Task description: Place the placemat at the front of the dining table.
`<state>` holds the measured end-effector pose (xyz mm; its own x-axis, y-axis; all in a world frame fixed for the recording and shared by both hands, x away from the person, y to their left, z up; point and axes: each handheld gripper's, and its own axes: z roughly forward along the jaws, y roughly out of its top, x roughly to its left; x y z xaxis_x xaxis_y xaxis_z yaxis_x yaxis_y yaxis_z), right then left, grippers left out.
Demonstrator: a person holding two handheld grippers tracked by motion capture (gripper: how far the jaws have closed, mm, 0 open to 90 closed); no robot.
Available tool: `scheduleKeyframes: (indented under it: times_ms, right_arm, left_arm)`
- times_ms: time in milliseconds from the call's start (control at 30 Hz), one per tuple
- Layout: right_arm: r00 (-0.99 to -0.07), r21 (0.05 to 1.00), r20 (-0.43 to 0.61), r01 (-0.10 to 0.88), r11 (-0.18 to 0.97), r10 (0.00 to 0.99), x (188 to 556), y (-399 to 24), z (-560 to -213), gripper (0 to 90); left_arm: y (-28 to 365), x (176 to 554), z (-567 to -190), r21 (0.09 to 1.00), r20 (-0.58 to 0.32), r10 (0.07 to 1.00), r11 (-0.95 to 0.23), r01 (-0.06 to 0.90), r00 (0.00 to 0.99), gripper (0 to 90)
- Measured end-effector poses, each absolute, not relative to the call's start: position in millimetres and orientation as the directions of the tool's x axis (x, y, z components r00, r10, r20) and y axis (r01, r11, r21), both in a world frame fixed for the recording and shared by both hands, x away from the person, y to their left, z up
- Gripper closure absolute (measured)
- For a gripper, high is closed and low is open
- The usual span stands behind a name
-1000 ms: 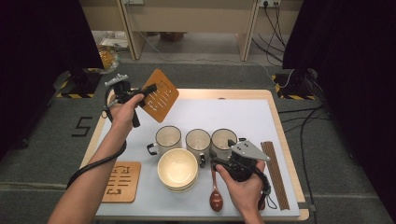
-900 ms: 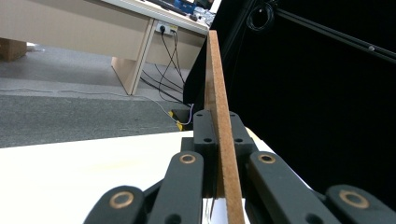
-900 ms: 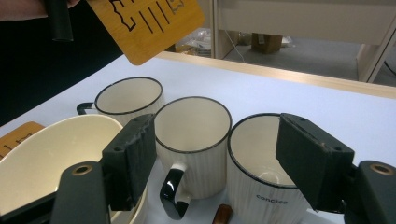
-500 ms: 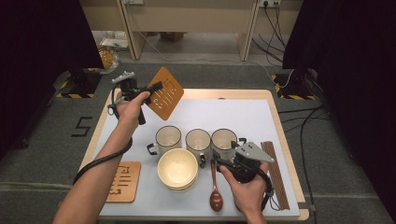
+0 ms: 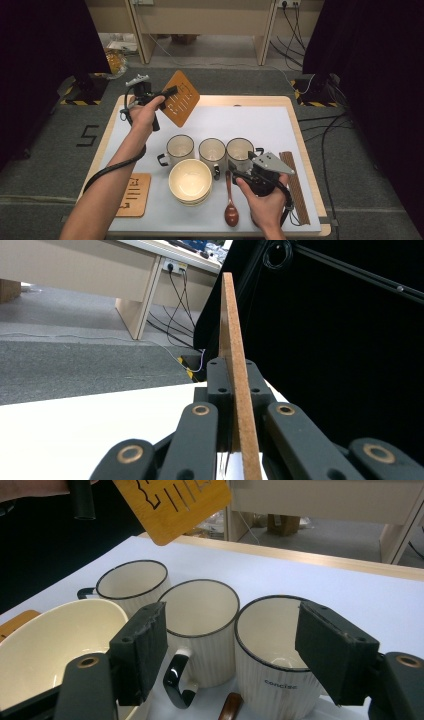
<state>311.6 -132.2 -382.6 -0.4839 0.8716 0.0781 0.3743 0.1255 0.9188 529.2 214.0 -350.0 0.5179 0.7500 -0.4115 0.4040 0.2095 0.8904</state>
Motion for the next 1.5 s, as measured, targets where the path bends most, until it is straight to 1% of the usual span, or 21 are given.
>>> scheduleKeyframes:
  times_ms: [1500]
  right_arm:
    - [-0.476,0.918,0.085,0.378,0.117,0.875,310.4,-137.5,-382.6,29.1]
  left_arm:
    - [185.4,544.7,-351.8,0.886,-0.406,0.745,0.179,0.427,0.53,86.1]
